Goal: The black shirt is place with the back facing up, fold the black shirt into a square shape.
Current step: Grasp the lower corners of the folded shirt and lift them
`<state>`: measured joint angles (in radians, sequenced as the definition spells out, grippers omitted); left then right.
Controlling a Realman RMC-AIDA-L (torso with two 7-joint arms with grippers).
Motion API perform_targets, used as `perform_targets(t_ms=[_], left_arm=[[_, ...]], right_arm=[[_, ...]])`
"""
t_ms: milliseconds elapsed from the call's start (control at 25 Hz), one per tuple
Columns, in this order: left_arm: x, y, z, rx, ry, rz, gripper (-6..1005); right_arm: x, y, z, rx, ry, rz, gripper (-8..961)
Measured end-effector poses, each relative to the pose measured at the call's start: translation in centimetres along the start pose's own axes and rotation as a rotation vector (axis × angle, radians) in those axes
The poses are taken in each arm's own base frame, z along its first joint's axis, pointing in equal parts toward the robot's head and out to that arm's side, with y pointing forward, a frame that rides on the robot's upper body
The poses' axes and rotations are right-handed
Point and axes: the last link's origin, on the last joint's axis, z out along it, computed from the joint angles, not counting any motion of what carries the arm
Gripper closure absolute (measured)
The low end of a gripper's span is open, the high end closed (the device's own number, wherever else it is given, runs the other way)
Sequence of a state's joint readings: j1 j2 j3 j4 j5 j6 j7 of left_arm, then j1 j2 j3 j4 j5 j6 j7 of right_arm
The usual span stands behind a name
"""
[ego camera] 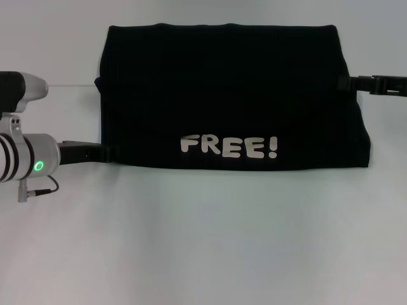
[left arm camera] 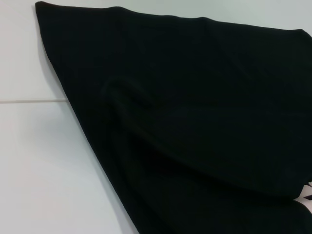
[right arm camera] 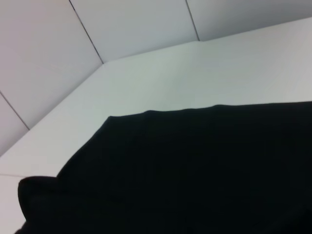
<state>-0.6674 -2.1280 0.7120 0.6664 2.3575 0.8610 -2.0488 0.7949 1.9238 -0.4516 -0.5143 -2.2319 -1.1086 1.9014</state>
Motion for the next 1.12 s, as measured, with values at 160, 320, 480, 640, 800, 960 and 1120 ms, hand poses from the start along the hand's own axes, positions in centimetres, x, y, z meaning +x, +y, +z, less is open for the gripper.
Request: perform_targets(t_ms=[160,320,480,640,800,960,1120], left_arm=[[0.1,0.0,0.0,0.0,0.002,0.007,734],[0.1,0.0,0.0,-0.002,0.0,0.009,888],[0.2,0.0,-0.1,-0.001,0.002,0.012,983],[0.4,-0.1,-0.2,0.0,0.005,0.016,983],[0.5,0.0,-0.1,-0.002,0.004,0.02,983],[0.6,0.1,-0.1,-0.004,0.005,0.024,983],[0.8,0.2,-0.1,-0.006,0.006,0.029,983]], right_arm=[[0.4,-0.4,-0.2,0.016,0.03,0.023,315],[1.0,-1.1,-0.7,0.051,0.071,0.056,315],[1.6,-1.8,-1.3,0.078,0.118,0.081,314],[2.3,-2.4,-1.7,0.116,0.18,0.124,314],[3.1,-2.5,-1.7,0.135,0.223,0.141,314],[4.0,-2.0,-0.9,0.134,0.257,0.136,314],[4.6,-1.4,-0.1,0.132,0.265,0.133,315]])
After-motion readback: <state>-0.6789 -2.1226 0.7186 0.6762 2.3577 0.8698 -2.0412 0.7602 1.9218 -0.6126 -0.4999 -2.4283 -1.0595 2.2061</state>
